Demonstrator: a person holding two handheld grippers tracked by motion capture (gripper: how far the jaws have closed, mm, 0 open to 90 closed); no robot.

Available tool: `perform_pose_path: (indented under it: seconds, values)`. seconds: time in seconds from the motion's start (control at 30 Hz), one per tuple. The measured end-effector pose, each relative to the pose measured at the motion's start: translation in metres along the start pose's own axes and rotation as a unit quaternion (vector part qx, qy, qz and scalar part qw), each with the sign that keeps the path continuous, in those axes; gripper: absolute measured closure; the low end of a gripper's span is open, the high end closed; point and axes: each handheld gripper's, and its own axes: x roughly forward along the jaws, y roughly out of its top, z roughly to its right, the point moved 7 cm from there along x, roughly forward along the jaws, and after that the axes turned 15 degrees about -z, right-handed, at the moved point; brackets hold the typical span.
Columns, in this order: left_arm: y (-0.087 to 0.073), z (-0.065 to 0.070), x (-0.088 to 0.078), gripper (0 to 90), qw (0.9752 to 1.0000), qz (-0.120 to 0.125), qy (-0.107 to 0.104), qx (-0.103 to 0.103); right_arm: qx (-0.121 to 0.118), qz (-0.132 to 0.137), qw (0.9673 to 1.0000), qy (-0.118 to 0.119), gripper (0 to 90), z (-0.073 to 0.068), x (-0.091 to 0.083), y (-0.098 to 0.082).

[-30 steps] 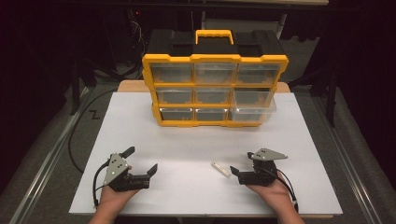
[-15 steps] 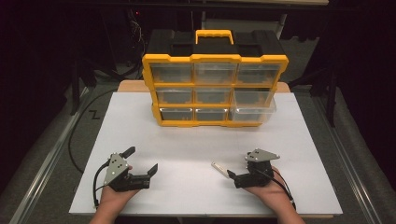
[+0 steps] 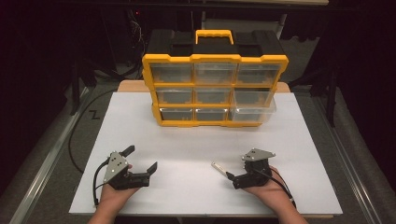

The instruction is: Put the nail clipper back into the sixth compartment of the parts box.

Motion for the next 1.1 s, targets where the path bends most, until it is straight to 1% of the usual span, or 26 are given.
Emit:
perform_pose_path:
  seconds: [0.1, 0.13, 0.2, 0.27, 0.37, 0.5, 0.63, 0.7, 0.77, 0.87, 1.03, 1.1]
  values:
    - [0.000, 0.001, -0.001, 0.3, 1.0000, -0.001, -0.004, 0.004, 0.000, -0.006, 1.0000, 0.005, 0.9, -0.002, 0.000, -0.002]
    - [-0.001, 0.002, -0.001, 0.3, 1.0000, -0.002, -0.006, 0.006, -0.004, -0.008, 0.9999, 0.006, 0.9, -0.002, 0.000, -0.002]
    - [-0.001, 0.003, -0.002, 0.3, 0.9999, -0.003, -0.008, 0.009, -0.009, -0.018, 0.9998, 0.007, 0.9, -0.003, 0.000, -0.003]
    - [-0.001, 0.003, -0.003, 0.3, 0.9999, -0.002, -0.012, 0.008, -0.008, -0.024, 0.9996, 0.011, 0.9, -0.004, -0.001, -0.004]
    - [-0.002, 0.004, -0.003, 0.3, 0.9999, -0.003, -0.015, 0.008, -0.017, -0.037, 0.9991, 0.012, 0.9, -0.006, -0.002, -0.003]
    - [-0.001, 0.002, -0.004, 0.3, 0.9999, 0.001, -0.013, 0.005, -0.029, -0.053, 0.9981, 0.018, 0.9, -0.010, -0.003, -0.001]
    - [-0.001, 0.002, -0.002, 0.3, 0.9999, 0.000, -0.014, 0.003, -0.037, -0.067, 0.9968, 0.022, 1.1, -0.014, -0.001, 0.000]
    - [-0.001, 0.003, -0.002, 0.3, 0.9999, 0.001, -0.015, 0.004, -0.050, -0.075, 0.9957, 0.021, 1.3, -0.016, 0.002, 0.000]
    - [0.000, 0.004, -0.001, 0.3, 0.9999, 0.001, -0.015, 0.005, -0.058, -0.078, 0.9951, 0.021, 1.6, -0.018, 0.003, 0.000]
    - [-0.001, 0.005, 0.000, 0.3, 0.9999, -0.003, -0.016, 0.005, -0.062, -0.085, 0.9941, 0.027, 2.5, -0.021, 0.004, 0.002]
    - [0.000, 0.006, -0.001, 0.3, 0.9999, 0.002, -0.014, 0.005, -0.071, -0.079, 0.9939, 0.031, 5.0, -0.026, 0.003, 0.009]
    - [0.000, 0.005, -0.002, 0.3, 0.9999, 0.002, -0.013, 0.004, -0.072, -0.082, 0.9934, 0.034, 6.4, -0.027, 0.004, 0.011]
